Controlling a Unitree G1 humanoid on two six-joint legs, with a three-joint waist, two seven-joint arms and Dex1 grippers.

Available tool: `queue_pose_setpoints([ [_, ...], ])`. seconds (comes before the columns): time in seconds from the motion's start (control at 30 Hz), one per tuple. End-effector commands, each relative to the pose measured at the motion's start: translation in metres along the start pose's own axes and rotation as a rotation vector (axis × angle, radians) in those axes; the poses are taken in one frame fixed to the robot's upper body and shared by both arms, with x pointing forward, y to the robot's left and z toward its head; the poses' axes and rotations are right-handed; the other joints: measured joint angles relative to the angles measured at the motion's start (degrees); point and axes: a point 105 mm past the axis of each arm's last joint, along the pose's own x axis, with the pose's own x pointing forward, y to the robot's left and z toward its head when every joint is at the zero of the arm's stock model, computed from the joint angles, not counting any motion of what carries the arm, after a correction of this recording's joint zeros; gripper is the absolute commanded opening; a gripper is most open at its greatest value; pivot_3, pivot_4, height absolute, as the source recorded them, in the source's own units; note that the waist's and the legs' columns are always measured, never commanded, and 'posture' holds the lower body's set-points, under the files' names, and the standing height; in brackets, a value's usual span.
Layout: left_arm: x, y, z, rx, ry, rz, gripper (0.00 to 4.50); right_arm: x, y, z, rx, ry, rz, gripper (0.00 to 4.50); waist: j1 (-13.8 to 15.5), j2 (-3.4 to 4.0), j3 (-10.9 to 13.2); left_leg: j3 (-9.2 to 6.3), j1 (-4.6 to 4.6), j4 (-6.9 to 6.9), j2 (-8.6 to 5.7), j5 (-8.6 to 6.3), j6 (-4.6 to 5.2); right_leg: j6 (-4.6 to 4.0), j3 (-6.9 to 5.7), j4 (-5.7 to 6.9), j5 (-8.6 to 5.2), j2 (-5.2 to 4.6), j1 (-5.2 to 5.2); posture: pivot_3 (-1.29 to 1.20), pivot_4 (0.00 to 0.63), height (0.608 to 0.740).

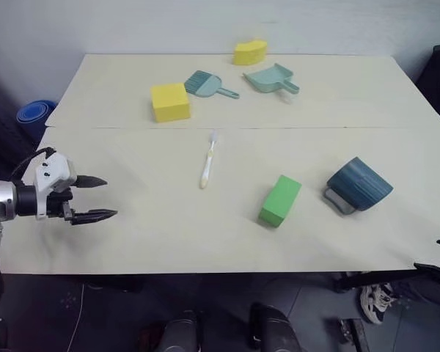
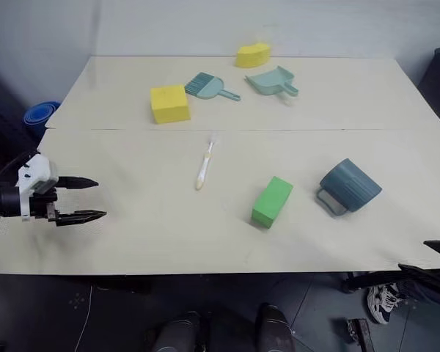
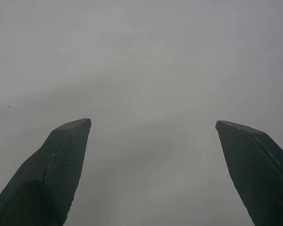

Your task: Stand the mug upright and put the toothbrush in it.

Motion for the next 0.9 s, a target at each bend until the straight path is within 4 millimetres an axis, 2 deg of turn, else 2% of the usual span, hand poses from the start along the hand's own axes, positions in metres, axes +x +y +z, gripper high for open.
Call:
queue_pose_setpoints([
  [0.03, -0.001, 0.004, 0.005, 0.041, -0.010, 0.016, 4.50, -0.008, -0.002, 0.004, -0.022, -0.025, -0.037, 4.47, 0.0, 0.00, 0.0, 0.00, 0.00, 0.00, 0.00, 0.00, 0.00, 0.00, 0.00, 0.00, 0.00, 0.00, 0.00, 0.00, 0.150, 0.740],
  [0.4, 0.005, 0.011, 0.014, 0.035, -0.048, 0.046, 4.50, 0.002, 0.007, 0.010, -0.025, -0.049, -0.047, 4.47, 0.0, 0.00, 0.0, -0.01, 0.02, 0.00, 0.00, 0.00, 0.00, 0.00, 0.00, 0.04, 0.00, 0.00, 0.00, 0.00, 0.150, 0.740],
  [0.57, 0.007, 0.009, 0.024, 0.033, -0.079, 0.020, 4.50, 0.006, 0.023, 0.021, 0.059, -0.079, -0.005, 4.47, 0.1, -0.01, 0.0, -0.02, 0.02, 0.02, 0.00, 0.00, 0.00, 0.00, 0.00, 0.06, 0.00, 0.00, 0.00, 0.00, 0.150, 0.740],
  [0.73, 0.018, -0.015, 0.061, 0.071, -0.171, -0.130, 4.50, 0.024, 0.072, 0.067, 0.108, -0.192, 0.140, 4.47, 0.1, -0.01, 0.0, -0.09, 0.02, 0.10, 0.01, 0.00, 0.00, 0.02, 0.00, 0.26, 0.01, -0.01, -0.02, 0.00, 0.150, 0.740],
  [0.8, 0.021, -0.025, 0.078, 0.080, -0.203, -0.186, 4.50, 0.030, 0.084, 0.080, 0.125, -0.214, 0.174, 4.47, 0.1, -0.04, 0.0, -0.16, 0.00, 0.22, 0.05, -0.01, -0.02, 0.02, -0.01, 0.37, 0.01, -0.01, -0.02, 0.00, 0.150, 0.740],
  [0.9, 0.027, -0.055, 0.117, 0.141, -0.282, -0.366, 4.50, 0.061, 0.107, 0.106, 0.295, -0.275, 0.238, 4.47, 0.1, -0.16, 0.0, -0.23, -0.01, 0.37, 0.08, -0.04, -0.07, 0.01, -0.01, 0.49, 0.01, 0.00, -0.01, 0.00, 0.150, 0.740],
])
